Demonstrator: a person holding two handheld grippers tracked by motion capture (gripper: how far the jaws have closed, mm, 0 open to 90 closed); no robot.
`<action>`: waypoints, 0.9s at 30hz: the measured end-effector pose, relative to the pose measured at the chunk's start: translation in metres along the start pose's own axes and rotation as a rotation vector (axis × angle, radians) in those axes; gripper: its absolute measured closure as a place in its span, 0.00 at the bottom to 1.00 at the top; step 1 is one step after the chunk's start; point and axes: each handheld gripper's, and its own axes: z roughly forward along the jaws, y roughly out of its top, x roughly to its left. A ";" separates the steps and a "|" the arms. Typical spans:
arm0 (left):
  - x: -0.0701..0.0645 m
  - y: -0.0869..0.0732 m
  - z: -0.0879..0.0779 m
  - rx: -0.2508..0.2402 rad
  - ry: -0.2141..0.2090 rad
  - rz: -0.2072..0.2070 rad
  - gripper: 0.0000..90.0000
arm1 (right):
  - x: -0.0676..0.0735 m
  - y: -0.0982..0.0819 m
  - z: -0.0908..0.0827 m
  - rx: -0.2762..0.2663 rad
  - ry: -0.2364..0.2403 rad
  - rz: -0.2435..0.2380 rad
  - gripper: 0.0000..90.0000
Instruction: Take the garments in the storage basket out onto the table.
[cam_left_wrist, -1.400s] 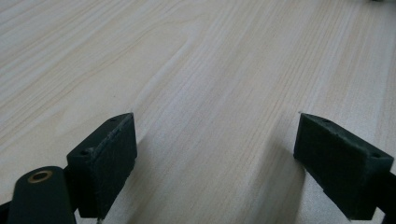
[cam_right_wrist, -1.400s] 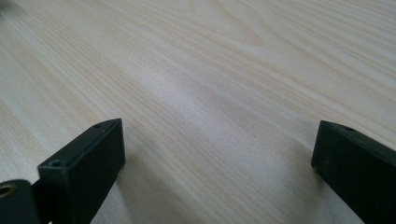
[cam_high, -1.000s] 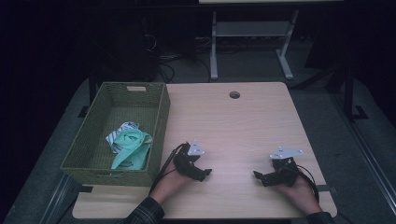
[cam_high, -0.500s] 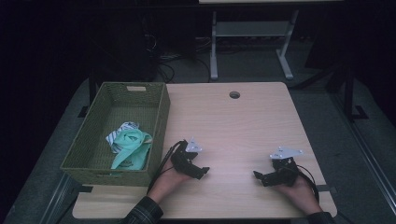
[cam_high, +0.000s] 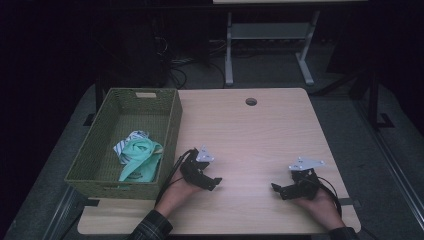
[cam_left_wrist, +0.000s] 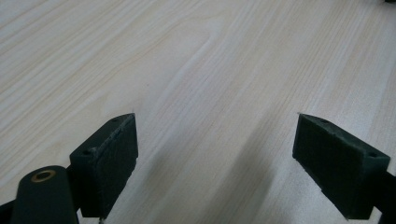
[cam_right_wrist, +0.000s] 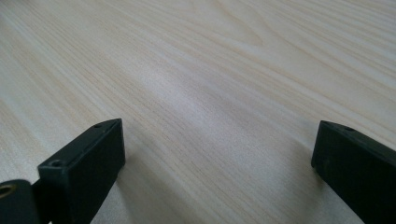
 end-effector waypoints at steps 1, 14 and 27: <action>0.000 0.000 0.000 -0.003 0.003 0.003 0.15 | 0.000 0.000 0.000 -0.003 0.000 -0.004 0.03; -0.001 0.004 -0.004 0.013 0.002 0.011 0.15 | 0.000 0.000 0.000 0.000 0.000 0.000 0.03; 0.000 0.010 -0.011 0.009 0.006 -0.003 0.15 | 0.000 0.000 0.000 0.001 0.000 0.003 0.03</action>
